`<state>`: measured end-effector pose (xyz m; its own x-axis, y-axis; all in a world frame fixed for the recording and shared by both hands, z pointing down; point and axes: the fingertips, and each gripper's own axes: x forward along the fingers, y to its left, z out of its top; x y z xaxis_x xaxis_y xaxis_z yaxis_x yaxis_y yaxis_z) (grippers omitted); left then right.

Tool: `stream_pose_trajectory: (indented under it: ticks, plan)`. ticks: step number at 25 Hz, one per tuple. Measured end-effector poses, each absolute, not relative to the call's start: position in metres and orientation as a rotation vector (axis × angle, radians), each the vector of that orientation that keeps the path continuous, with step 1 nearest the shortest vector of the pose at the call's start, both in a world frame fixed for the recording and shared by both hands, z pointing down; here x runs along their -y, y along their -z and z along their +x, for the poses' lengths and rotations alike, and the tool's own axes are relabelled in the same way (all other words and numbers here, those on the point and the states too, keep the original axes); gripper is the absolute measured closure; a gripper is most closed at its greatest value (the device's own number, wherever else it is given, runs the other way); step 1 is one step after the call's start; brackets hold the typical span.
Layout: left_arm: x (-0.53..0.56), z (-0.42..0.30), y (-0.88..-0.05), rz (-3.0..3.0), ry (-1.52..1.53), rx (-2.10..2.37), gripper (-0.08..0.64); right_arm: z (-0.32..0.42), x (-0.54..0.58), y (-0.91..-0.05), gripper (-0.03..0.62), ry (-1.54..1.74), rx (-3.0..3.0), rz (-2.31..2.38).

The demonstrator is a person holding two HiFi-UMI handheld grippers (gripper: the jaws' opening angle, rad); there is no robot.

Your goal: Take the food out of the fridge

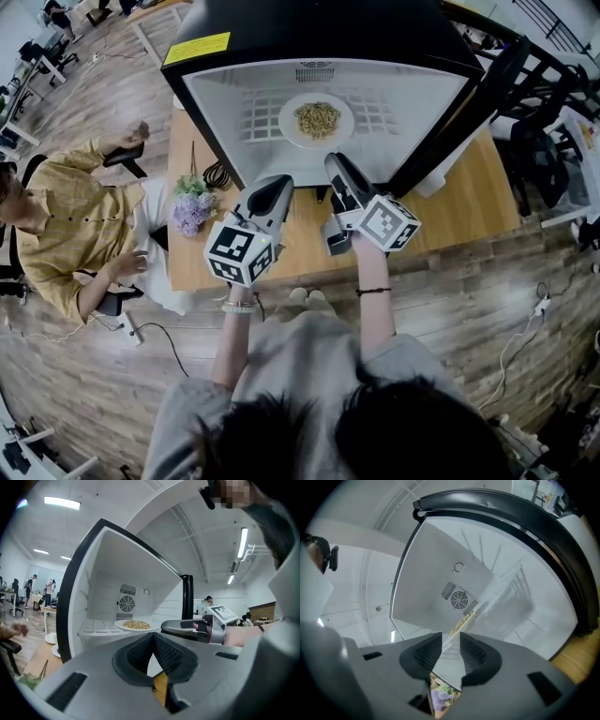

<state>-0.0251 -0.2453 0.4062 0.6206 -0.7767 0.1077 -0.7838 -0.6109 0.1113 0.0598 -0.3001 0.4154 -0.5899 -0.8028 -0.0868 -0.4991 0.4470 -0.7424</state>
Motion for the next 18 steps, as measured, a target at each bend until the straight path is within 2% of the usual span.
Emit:
stream_pose_trajectory:
  ticks: [18]
  plan:
    - [0.265, -0.030, -0.409, 2.688, -0.087, 1.328, 0.552, 0.056, 0.329, -0.429, 0.450, 1.228, -1.991, -0.951]
